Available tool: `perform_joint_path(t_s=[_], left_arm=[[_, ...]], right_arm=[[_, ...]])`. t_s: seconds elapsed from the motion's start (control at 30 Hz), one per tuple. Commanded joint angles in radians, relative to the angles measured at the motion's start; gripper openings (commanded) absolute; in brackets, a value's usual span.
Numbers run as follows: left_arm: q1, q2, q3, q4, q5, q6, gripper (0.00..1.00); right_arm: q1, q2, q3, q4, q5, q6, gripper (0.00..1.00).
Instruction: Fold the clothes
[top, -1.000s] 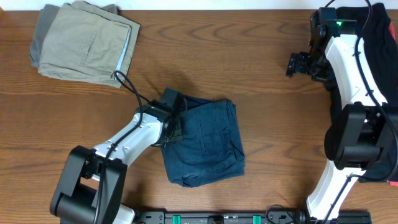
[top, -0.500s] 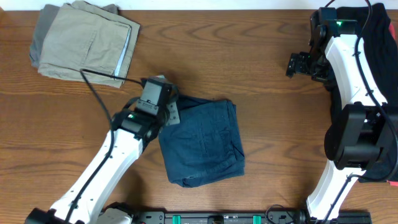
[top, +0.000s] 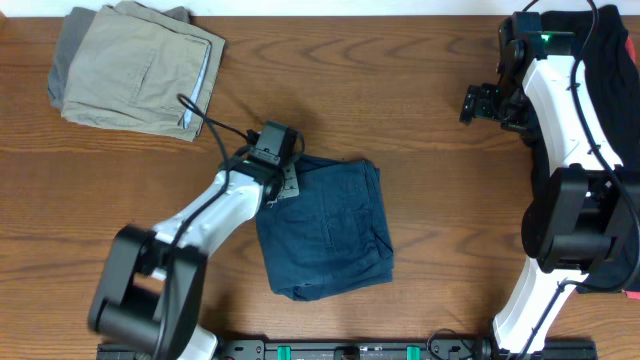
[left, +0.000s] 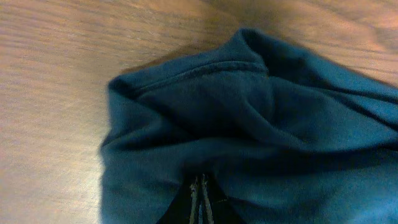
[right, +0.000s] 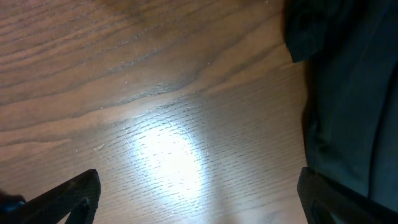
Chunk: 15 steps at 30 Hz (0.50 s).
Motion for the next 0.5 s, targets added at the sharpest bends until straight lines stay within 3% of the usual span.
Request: perform_joint_path(t_s=[0.0, 0.23, 0.47], left_arm=[[0.011, 0.056, -0.004, 0.051, -0.031, 0.006, 0.06], [0.035, -0.029, 0.010, 0.091, -0.037, 0.063, 0.06], [0.035, -0.327, 0.010, -0.125, 0.006, 0.042, 0.06]], right_arm=[[0.000, 0.000, 0.006, 0.000, 0.017, -0.003, 0.99], [0.000, 0.000, 0.006, 0.000, 0.017, -0.003, 0.99], [0.000, 0.000, 0.006, 0.000, 0.017, -0.003, 0.99]])
